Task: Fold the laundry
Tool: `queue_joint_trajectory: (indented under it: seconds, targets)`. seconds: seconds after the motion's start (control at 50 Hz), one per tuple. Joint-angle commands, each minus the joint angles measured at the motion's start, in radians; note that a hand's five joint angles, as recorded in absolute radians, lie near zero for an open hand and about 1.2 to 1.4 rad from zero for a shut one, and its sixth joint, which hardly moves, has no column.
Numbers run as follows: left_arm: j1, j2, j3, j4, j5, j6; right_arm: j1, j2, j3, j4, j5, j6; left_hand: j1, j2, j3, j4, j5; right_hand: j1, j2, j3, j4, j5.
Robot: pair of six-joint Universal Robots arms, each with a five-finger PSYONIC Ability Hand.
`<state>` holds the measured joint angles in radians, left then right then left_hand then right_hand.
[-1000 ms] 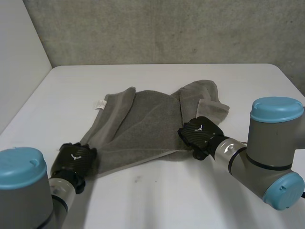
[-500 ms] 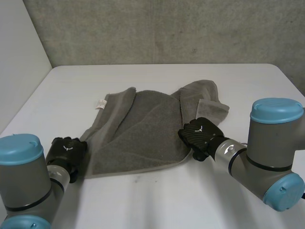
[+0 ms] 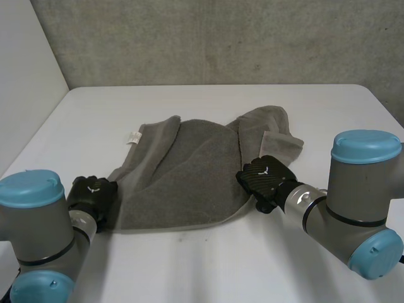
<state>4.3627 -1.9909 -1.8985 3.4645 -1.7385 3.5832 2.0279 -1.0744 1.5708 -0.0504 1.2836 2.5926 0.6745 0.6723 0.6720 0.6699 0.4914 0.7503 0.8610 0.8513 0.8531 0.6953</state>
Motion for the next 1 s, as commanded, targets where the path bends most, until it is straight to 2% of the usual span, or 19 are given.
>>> queue_joint_trajectory:
  seconds: [0.02, 0.2, 0.28, 0.32, 0.42, 0.46, 0.6, 0.62, 0.64, 0.66, 0.7, 0.78, 0.96, 1.0]
  targets:
    - [0.001, -0.009, 0.006, 0.025, 0.02, 0.0, 0.0, 0.001, 0.0, 0.0, 0.0, -0.002, 0.241, 0.243, 0.243, 0.245, 0.249, 0.201, 0.09, 0.1, 0.098, 0.081]
    - [0.001, -0.026, 0.013, 0.028, 0.033, -0.001, 0.0, 0.001, 0.0, 0.0, 0.003, -0.003, 0.429, 0.431, 0.431, 0.433, 0.437, 0.201, 0.09, 0.1, 0.098, 0.081]
    - [0.001, -0.029, 0.015, 0.028, 0.039, -0.001, -0.002, -0.001, 0.0, 0.0, 0.003, -0.003, 0.668, 0.67, 0.671, 0.673, 0.677, 0.201, 0.09, 0.1, 0.098, 0.081]
    - [0.001, -0.029, 0.016, 0.025, 0.048, -0.001, -0.003, -0.002, -0.002, 0.0, 0.005, -0.003, 0.721, 0.723, 0.724, 0.726, 0.73, 0.201, 0.09, 0.1, 0.098, 0.081]
    - [0.037, 0.038, 0.018, 0.018, 0.077, -0.006, -0.005, -0.009, -0.003, 0.0, 0.005, -0.003, 0.722, 0.724, 0.724, 0.726, 0.73, 0.201, 0.09, 0.1, 0.098, 0.081]
    - [0.066, 0.116, 0.012, 0.018, 0.105, -0.007, -0.005, -0.012, -0.003, 0.001, 0.003, -0.003, 0.722, 0.724, 0.724, 0.726, 0.73, 0.201, 0.09, 0.1, 0.098, 0.081]
    - [0.084, 0.127, 0.003, 0.008, 0.168, -0.007, -0.006, -0.015, -0.003, 0.001, 0.005, -0.003, 0.722, 0.724, 0.724, 0.726, 0.73, 0.201, 0.09, 0.1, 0.098, 0.081]
    - [0.086, 0.127, -0.008, -0.002, 0.171, -0.006, -0.006, -0.015, -0.003, 0.001, 0.005, -0.003, 0.551, 0.553, 0.553, 0.555, 0.559, 0.201, 0.09, 0.1, 0.098, 0.081]
    - [0.086, 0.127, -0.008, -0.002, 0.171, -0.006, -0.006, -0.015, -0.003, 0.001, 0.005, -0.003, 0.549, 0.551, 0.551, 0.554, 0.558, 0.201, 0.09, 0.1, 0.098, 0.081]
    - [0.087, 0.127, -0.022, -0.019, 0.171, -0.003, -0.006, -0.015, -0.003, 0.001, 0.005, -0.003, 0.252, 0.255, 0.255, 0.257, 0.261, 0.201, 0.09, 0.1, 0.098, 0.081]
    - [0.092, 0.129, -0.033, -0.039, 0.171, -0.003, -0.006, -0.015, -0.002, 0.001, 0.003, -0.003, 0.168, 0.17, 0.171, 0.173, 0.177, 0.201, 0.09, 0.1, 0.098, 0.081]
    - [0.104, 0.136, -0.057, -0.08, 0.174, -0.009, -0.006, -0.013, -0.002, 0.001, 0.003, -0.003, 0.132, 0.134, 0.135, 0.137, 0.141, 0.201, 0.09, 0.1, 0.098, 0.081]
    - [0.103, 0.149, -0.106, -0.084, 0.175, -0.004, -0.005, -0.009, 0.0, 0.001, 0.003, -0.003, 0.123, 0.125, 0.126, 0.128, 0.132, 0.198, 0.087, 0.097, 0.095, 0.078]
    - [0.103, 0.15, -0.122, -0.082, 0.175, -0.003, -0.005, -0.01, 0.0, 0.001, 0.003, -0.005, 0.045, 0.047, 0.047, 0.049, 0.053, 0.198, 0.087, 0.097, 0.095, 0.078]
